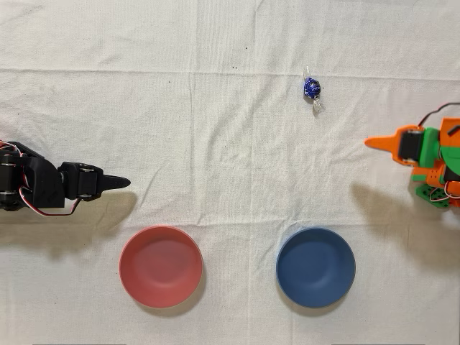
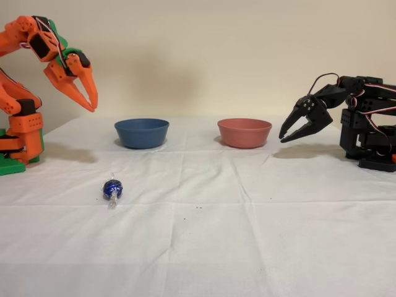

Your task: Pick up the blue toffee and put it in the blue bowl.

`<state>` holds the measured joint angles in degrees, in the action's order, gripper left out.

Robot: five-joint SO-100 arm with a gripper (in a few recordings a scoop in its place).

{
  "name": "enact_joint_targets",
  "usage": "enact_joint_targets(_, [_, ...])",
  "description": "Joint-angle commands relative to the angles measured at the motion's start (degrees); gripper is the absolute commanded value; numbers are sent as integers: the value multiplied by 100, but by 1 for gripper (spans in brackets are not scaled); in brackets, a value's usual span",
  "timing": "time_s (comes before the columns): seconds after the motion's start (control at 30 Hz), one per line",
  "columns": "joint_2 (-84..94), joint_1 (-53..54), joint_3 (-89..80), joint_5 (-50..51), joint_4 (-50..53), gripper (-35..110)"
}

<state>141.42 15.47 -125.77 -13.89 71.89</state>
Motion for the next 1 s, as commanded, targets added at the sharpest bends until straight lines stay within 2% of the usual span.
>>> enact_joint_targets(0.0, [-229,343,598,-202,88,0])
enact_joint_targets(0.5, [-1942,1529,1371,-773,-88,4])
enact_joint_targets(0.8, [-2927,1714,1811,-1116,-466,10])
enact_joint_targets(0.97, [-3296,1705,2013,-1169,-457,22])
